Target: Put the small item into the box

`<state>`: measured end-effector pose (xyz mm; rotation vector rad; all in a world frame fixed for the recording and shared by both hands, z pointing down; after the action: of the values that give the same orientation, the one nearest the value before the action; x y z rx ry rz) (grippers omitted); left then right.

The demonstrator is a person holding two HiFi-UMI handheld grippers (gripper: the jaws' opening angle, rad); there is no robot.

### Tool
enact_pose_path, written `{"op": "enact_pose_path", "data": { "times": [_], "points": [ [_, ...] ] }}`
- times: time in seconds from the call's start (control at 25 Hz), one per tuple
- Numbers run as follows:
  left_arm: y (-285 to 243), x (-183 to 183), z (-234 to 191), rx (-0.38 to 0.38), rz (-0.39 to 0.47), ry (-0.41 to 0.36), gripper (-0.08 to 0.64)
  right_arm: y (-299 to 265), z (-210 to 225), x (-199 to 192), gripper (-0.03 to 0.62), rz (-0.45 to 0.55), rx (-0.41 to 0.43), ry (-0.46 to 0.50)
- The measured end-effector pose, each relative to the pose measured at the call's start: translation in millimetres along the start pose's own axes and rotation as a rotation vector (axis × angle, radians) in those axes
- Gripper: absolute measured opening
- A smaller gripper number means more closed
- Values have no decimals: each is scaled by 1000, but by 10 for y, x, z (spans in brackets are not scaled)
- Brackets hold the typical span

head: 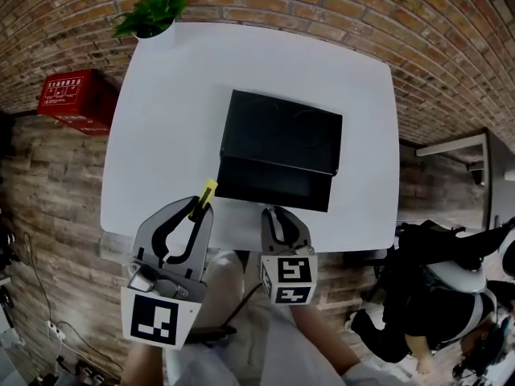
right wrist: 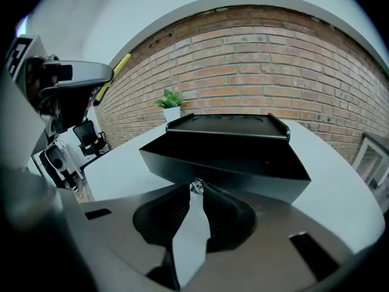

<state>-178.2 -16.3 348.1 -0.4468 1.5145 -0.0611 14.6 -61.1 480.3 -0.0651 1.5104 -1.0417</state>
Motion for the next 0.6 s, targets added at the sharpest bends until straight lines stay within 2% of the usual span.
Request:
{"op": "enact_pose_path", "data": {
  "times": [0.44,0.6],
  "points": [
    [10,21,121,-30,12,-16,64,155,-62,-187,91,11,25,-26],
    [34,53,150,-29,21,-18,64,262,-78,-191,91,19,50,-7]
  ]
}}
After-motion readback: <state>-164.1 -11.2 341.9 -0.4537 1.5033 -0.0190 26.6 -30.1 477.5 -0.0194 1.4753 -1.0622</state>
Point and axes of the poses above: the fingertips, and each gripper's own axes: y backward along the fingers, z to its right, x out of its top, the point moved 10 cm from there along y, backward along the fingers, and after that the axes turned 3 degrees about x, right-handed, at the moved point
